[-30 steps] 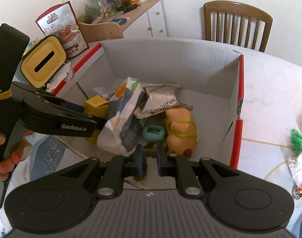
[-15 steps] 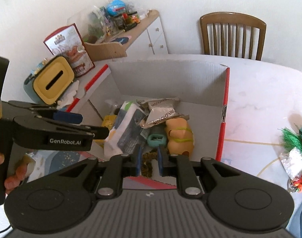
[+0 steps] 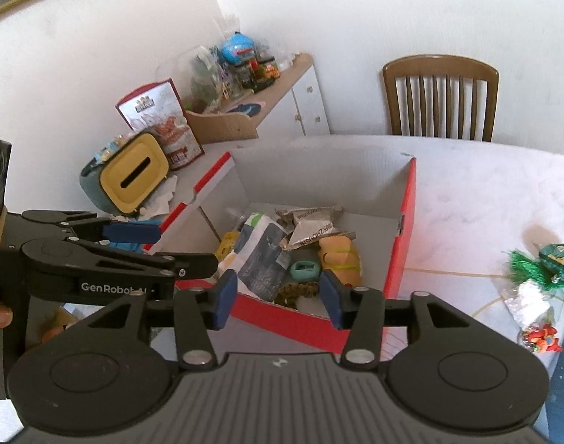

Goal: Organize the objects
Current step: 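Withdraw both grippers from the box back toward the pile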

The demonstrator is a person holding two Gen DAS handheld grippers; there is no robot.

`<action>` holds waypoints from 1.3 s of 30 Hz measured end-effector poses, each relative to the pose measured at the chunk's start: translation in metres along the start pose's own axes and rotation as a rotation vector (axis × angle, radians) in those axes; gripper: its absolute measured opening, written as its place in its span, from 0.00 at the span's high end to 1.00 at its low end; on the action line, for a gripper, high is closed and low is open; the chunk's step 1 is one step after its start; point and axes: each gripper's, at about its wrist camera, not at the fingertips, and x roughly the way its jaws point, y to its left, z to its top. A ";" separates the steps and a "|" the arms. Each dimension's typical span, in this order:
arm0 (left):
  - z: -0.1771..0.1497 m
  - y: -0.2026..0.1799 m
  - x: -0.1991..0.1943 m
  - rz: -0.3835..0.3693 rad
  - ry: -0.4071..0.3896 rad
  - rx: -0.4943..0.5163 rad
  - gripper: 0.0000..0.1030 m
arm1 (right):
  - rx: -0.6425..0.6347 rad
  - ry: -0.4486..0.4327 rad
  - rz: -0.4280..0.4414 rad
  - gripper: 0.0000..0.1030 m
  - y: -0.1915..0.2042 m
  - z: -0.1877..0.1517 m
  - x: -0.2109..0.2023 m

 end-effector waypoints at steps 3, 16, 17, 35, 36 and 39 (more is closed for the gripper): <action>-0.003 -0.011 -0.009 0.006 -0.021 0.013 0.19 | 0.003 -0.027 0.007 0.37 -0.005 -0.002 -0.016; -0.009 -0.058 -0.024 -0.020 -0.042 0.018 0.05 | 0.047 -0.053 0.023 0.27 -0.042 -0.023 -0.066; -0.009 -0.062 -0.024 -0.022 -0.042 0.018 0.04 | 0.047 -0.054 0.020 0.27 -0.045 -0.025 -0.070; -0.005 -0.145 0.002 -0.078 -0.009 0.015 0.00 | -0.012 -0.098 -0.114 0.10 -0.135 -0.051 -0.119; -0.004 -0.150 0.005 -0.081 -0.008 0.015 0.00 | -0.014 -0.095 -0.119 0.10 -0.141 -0.051 -0.120; -0.003 -0.167 0.014 -0.080 -0.023 0.011 0.00 | -0.007 -0.080 -0.129 0.10 -0.161 -0.053 -0.121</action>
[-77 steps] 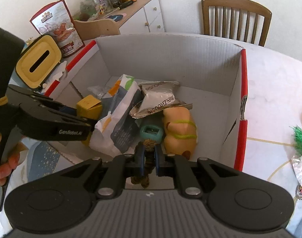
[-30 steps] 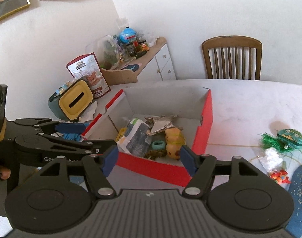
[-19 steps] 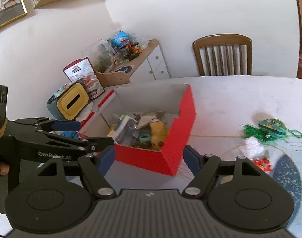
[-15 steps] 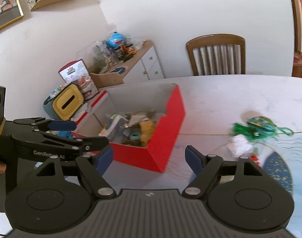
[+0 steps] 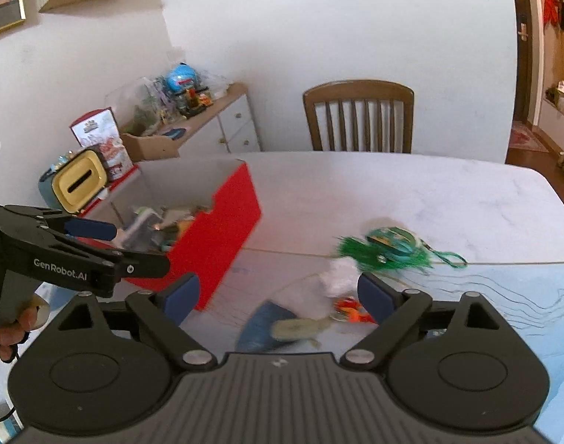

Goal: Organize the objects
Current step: 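Withdraw both grippers from the box back toward the pile, then grasp the pale green item with the left gripper while the right grasps the red plush keychain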

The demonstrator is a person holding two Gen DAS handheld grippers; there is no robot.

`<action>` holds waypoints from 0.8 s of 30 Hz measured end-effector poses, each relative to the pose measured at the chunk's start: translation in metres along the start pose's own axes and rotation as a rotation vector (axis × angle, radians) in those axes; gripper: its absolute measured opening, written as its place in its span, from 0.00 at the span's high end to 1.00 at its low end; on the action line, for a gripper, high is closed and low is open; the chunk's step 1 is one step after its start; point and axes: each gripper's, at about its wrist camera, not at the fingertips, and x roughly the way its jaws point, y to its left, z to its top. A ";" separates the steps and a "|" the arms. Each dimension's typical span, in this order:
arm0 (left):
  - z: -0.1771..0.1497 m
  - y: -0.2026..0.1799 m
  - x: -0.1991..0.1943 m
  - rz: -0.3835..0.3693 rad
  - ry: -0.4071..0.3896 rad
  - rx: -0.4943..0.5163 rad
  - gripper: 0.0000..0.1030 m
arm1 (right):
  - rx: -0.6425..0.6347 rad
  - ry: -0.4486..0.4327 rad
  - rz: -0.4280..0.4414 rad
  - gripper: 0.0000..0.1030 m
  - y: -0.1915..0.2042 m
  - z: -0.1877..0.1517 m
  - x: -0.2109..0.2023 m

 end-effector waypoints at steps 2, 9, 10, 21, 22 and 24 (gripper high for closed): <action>0.003 -0.008 0.009 -0.009 -0.008 -0.013 0.00 | 0.008 0.011 -0.008 0.10 -0.011 -0.002 0.001; 0.013 -0.028 0.044 -0.025 0.011 -0.073 0.00 | 0.011 0.066 -0.030 0.10 -0.047 -0.012 0.017; 0.013 -0.030 0.050 -0.031 0.025 -0.080 0.00 | 0.013 0.070 -0.030 0.10 -0.050 -0.013 0.020; -0.010 -0.045 0.094 -0.051 0.080 -0.054 0.01 | -0.010 0.133 -0.023 0.10 -0.084 -0.021 0.063; -0.012 -0.048 0.095 -0.046 0.080 -0.030 0.01 | -0.006 0.141 -0.030 0.10 -0.087 -0.022 0.069; -0.017 -0.055 0.099 0.004 0.076 0.022 0.01 | 0.000 0.153 -0.026 0.10 -0.091 -0.024 0.078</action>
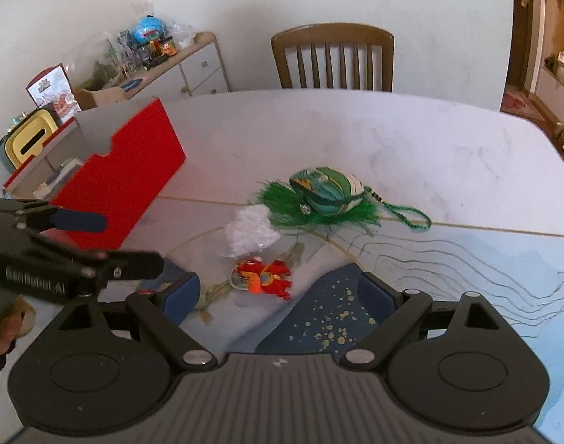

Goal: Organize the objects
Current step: 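Grasp the pale green item with the left gripper while the right grasps the red plush keychain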

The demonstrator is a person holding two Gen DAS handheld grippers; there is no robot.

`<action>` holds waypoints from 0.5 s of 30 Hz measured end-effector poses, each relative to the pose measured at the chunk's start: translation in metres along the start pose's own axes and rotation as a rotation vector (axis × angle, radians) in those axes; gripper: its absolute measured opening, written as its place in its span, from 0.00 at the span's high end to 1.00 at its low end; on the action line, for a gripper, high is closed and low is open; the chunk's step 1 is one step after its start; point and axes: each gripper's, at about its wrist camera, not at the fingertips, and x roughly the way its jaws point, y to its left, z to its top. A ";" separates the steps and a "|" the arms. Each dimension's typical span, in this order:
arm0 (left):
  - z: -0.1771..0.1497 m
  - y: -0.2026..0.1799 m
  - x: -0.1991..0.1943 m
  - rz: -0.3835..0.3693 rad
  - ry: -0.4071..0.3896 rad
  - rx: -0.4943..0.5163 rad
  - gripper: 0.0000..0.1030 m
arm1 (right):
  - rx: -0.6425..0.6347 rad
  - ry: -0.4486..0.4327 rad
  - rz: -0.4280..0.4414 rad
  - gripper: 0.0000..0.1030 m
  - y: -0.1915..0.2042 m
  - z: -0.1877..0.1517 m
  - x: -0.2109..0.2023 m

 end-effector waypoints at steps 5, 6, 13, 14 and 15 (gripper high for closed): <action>-0.015 -0.012 0.006 0.017 -0.017 0.110 0.01 | -0.006 0.030 0.037 0.11 -0.012 -0.001 0.018; -0.017 -0.014 0.007 0.018 -0.020 0.120 0.01 | -0.006 0.036 0.041 0.11 -0.015 -0.001 0.021; -0.026 -0.022 0.026 -0.017 -0.012 0.118 0.03 | -0.049 0.068 0.066 0.11 -0.013 0.004 0.038; -0.027 -0.021 0.030 -0.018 -0.005 0.110 0.05 | -0.050 0.070 0.067 0.13 -0.012 0.005 0.041; -0.028 -0.022 0.032 -0.018 0.001 0.107 0.09 | -0.050 0.077 0.067 0.13 -0.011 0.005 0.044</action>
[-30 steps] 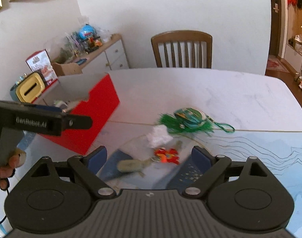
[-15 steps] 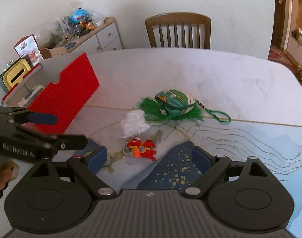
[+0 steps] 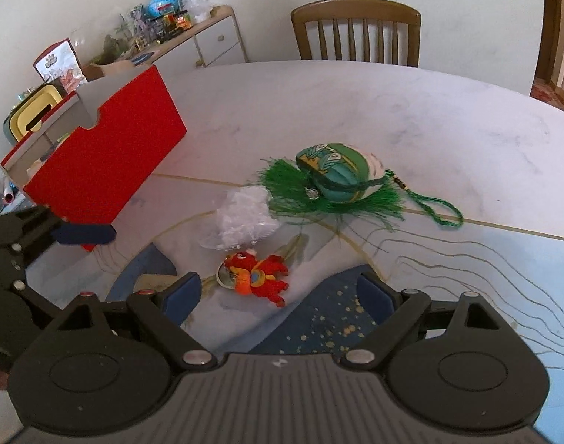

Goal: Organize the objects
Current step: 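Grasp the pale green item with the left gripper while the right grasps the red plush keychain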

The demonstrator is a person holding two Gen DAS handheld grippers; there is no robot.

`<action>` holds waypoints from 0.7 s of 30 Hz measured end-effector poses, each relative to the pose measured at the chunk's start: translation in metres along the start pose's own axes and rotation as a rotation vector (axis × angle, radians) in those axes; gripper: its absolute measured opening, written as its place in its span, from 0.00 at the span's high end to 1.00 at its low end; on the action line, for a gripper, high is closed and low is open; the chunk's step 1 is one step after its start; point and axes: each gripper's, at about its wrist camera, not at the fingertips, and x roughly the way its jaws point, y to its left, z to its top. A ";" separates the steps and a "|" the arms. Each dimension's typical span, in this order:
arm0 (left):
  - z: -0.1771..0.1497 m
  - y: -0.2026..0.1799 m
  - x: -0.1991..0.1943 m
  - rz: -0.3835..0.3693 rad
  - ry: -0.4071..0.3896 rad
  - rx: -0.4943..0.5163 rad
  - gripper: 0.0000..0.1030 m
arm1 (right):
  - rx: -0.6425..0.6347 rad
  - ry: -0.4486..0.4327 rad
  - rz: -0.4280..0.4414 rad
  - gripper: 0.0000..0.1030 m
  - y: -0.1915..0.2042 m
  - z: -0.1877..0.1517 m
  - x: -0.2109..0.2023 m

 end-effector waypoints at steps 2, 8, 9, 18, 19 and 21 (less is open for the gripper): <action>-0.001 0.000 0.004 -0.003 0.006 -0.002 0.12 | -0.005 0.009 0.004 0.14 0.002 0.001 0.005; -0.002 0.000 0.012 0.016 0.012 0.004 0.24 | -0.018 0.028 -0.004 0.28 0.006 0.002 0.017; -0.002 0.000 0.013 0.017 0.011 0.003 0.26 | -0.017 0.032 -0.005 0.31 0.006 0.002 0.019; -0.003 -0.007 0.009 -0.005 -0.001 0.042 0.55 | -0.039 0.028 -0.033 0.49 0.015 0.001 0.024; -0.003 -0.008 0.009 -0.004 -0.002 0.046 0.56 | -0.042 0.027 -0.041 0.52 0.016 0.001 0.024; -0.004 -0.011 0.008 -0.007 -0.001 0.054 0.65 | -0.036 0.026 -0.044 0.57 0.017 0.001 0.024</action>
